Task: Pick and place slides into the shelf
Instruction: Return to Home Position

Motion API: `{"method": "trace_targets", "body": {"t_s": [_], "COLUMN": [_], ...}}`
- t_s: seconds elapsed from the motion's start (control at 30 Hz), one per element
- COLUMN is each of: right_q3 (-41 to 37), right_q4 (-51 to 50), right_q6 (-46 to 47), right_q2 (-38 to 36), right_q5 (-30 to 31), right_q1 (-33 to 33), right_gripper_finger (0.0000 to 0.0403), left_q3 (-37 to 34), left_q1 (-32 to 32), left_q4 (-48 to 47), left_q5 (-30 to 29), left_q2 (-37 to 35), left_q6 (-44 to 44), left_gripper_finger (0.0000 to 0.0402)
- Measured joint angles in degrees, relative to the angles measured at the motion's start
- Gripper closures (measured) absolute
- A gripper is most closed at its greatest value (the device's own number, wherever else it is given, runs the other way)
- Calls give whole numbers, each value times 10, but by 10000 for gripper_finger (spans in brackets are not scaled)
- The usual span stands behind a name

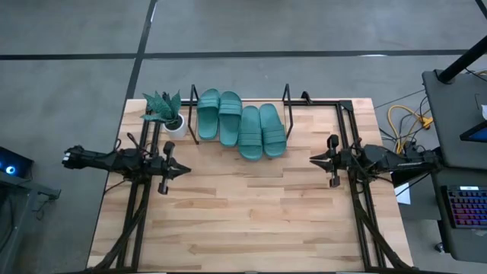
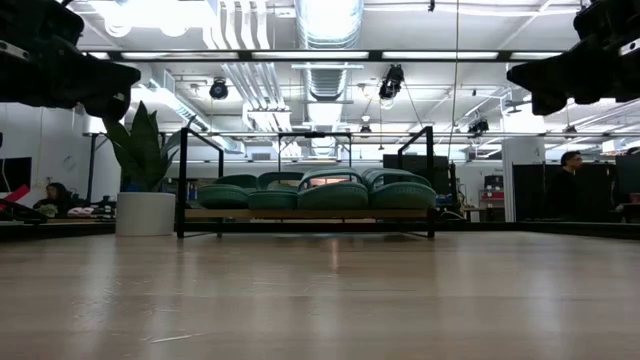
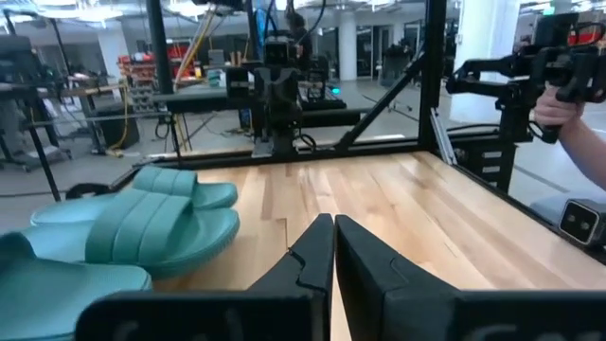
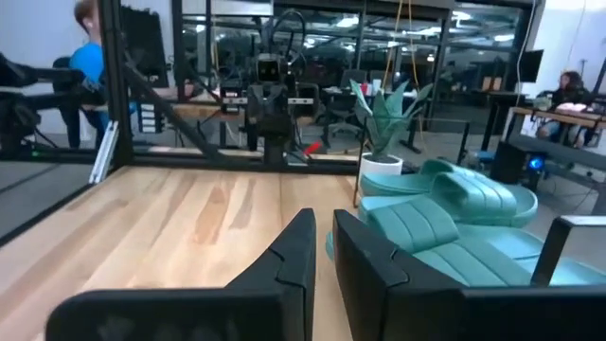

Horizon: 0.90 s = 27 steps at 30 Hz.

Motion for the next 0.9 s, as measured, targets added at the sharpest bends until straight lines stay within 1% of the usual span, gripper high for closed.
{"method": "trace_targets", "body": {"t_s": [0.2,0.3,0.5,0.9], "right_q3": [-2,-3,-3,-3], "right_q4": [1,0,0,0], "right_q6": [-20,-6,-22,-23], "right_q2": [1,1,1,1], "right_q5": [-4,-4,-4,-4], "right_q1": [0,0,0,0], "right_gripper_finger": [371,371,371,371], "left_q3": [-5,-5,-5,-5], "left_q1": [0,0,0,0], "left_q4": [16,16,17,17], "left_q5": [0,0,0,1], "left_q2": [1,7,8,12], "left_q6": [35,31,31,31], "left_gripper_finger": [402,402,402,402]}}
